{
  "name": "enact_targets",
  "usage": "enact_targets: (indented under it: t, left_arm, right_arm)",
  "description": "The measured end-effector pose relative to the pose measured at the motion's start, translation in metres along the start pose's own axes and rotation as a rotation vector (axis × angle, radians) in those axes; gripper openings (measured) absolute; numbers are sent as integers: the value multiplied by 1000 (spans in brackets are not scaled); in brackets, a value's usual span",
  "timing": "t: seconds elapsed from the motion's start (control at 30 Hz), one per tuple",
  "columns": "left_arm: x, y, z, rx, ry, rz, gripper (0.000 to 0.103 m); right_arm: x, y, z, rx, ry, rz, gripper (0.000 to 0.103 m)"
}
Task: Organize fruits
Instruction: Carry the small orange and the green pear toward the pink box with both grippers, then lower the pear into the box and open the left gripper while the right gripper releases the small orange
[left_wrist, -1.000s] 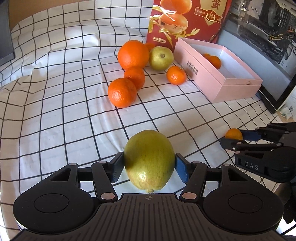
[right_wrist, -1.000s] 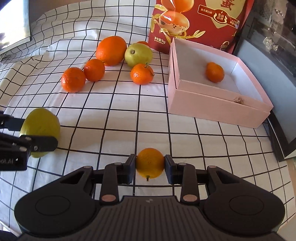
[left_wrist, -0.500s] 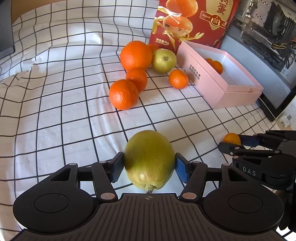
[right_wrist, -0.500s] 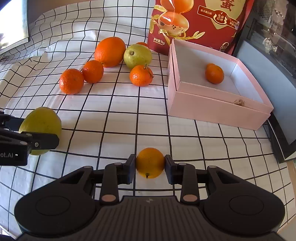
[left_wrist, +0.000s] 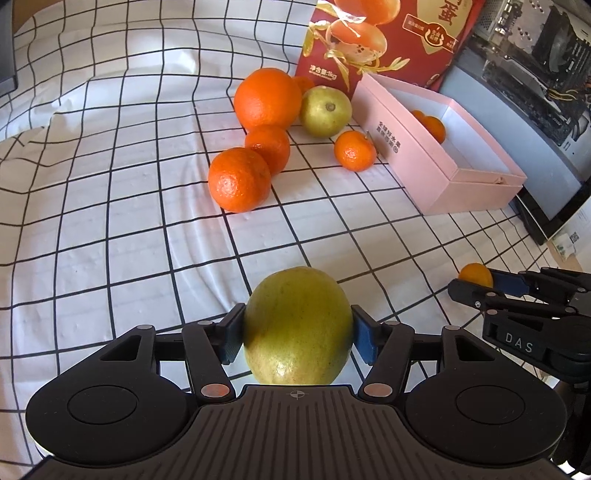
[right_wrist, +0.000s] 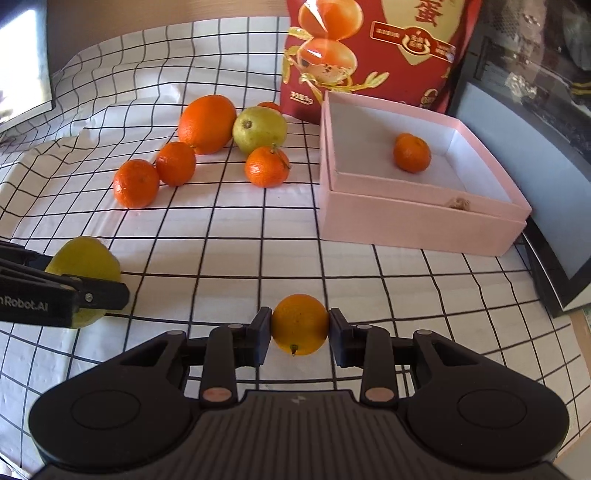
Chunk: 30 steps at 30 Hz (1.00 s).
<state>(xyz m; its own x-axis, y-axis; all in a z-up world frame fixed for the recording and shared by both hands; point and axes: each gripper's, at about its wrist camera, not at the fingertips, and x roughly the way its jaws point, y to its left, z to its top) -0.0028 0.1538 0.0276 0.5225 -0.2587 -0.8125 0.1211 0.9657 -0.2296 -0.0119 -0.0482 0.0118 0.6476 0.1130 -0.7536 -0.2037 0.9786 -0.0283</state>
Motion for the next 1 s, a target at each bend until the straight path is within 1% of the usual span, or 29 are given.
enact_targets:
  t: [0.2, 0.27, 0.4, 0.53, 0.63, 0.73, 0.8, 0.9, 1.0]
  left_arm:
    - [-1, -7, -2, 30, -6, 27, 64]
    - [-1, -7, -2, 32, -5, 26, 64]
    - [0, -10, -3, 29, 3, -12, 64]
    - [-1, -21, -3, 59, -9, -27, 64]
    - [-4, -30, 6, 67, -27, -58, 64]
    - [-8, -44, 31, 72, -63, -110, 64]
    - [-12, -57, 56, 87, -105, -145, 64]
    - [-21, -81, 102, 113, -183, -203, 64]
    - [-28, -103, 153, 126, -242, -269, 64]
  right_arm:
    - [1, -10, -6, 25, 8, 0, 32]
    - [1, -13, -7, 30, 9, -2, 32]
    - [0, -21, -9, 45, 12, -4, 32]
    - [-2, -32, -12, 58, 13, -15, 32]
    - [-3, -41, -13, 70, 18, -28, 32]
    - [-5, -53, -8, 97, 21, -25, 32]
    - [-8, -61, 1, 110, 6, -18, 32]
    - [-19, -71, 28, 91, -61, -38, 32]
    - [-29, -86, 62, 74, -142, -61, 32]
